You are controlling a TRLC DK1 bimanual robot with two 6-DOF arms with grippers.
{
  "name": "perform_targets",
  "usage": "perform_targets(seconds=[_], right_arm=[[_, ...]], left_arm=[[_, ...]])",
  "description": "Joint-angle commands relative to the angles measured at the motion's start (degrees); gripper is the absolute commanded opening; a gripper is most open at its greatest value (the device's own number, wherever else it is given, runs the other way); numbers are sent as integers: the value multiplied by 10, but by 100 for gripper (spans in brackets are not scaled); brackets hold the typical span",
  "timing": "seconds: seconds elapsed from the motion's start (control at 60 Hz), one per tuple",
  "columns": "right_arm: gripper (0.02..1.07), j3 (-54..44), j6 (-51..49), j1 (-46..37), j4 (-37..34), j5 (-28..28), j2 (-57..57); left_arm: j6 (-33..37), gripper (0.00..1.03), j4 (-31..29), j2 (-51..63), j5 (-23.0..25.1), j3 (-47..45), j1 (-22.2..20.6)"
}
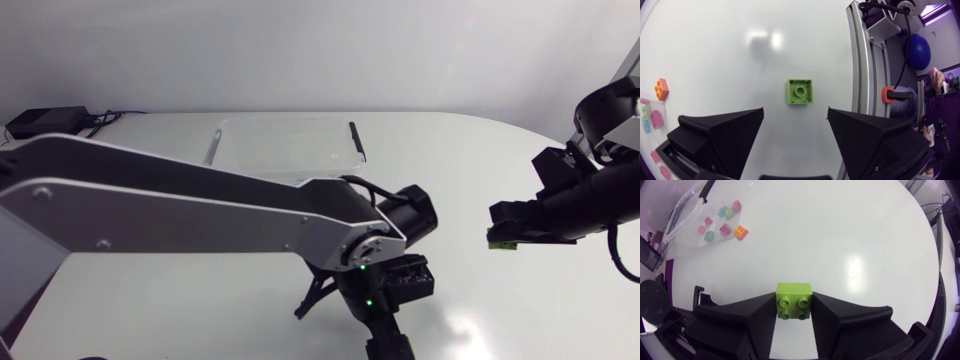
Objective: Place the duplo bricks in the container
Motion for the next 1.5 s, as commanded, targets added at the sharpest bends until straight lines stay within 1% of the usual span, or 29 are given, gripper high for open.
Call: perform_targets(seconds=[0.0,0.083,0.317,0.45,0.483,0.6,0.633,0.667,0.717,0.783,0.85,0.967,1.1,1.217,1.25,1.317,1.483], right_arm=[[28,-11,-13,-7,-13,-4,-9],[28,-12,-15,-11,-17,-5,-12],[28,-11,-18,-14,-22,-13,-11],[28,-12,-17,-13,-22,-17,-8],[28,-12,-17,-13,-22,-17,-6],[28,-12,-17,-13,-22,-18,-5],[28,-12,-17,-14,-22,-18,-5],[28,-13,-18,-14,-22,-18,-5],[28,-14,-18,-14,-22,-18,-6],[28,-15,-19,-14,-22,-19,-7],[28,-15,-20,-14,-22,-19,-8],[28,-19,-20,-14,-22,-20,-11],[28,-22,-21,-14,-22,-20,-13],[28,-23,-22,-14,-22,-20,-13],[29,-23,-23,-14,-22,-20,-14],[28,-24,-24,-14,-22,-20,-16],[28,-23,-26,-17,-22,-20,-19]], left_arm=[[-23,91,-26,36,9,30,-8],[-33,91,-32,52,9,40,-13],[-42,91,-94,92,9,102,-27],[-47,90,-112,107,7,126,-35],[-47,86,-113,108,7,128,-38],[-47,77,-126,120,6,143,-39],[-47,76,-131,122,6,146,-39],[-47,74,-132,124,6,146,-39],[-48,73,-133,126,6,148,-39],[-48,67,-137,133,2,156,-39],[-54,65,-139,139,-8,167,-40],[-54,65,-154,148,-17,181,-43],[-64,59,-156,158,-27,192,-47],[-68,51,-160,165,-32,200,-49],[-67,46,-160,168,-36,200,-51],[-71,31,-155,176,-49,197,-53],[-74,28,-145,171,-56,182,-52]])
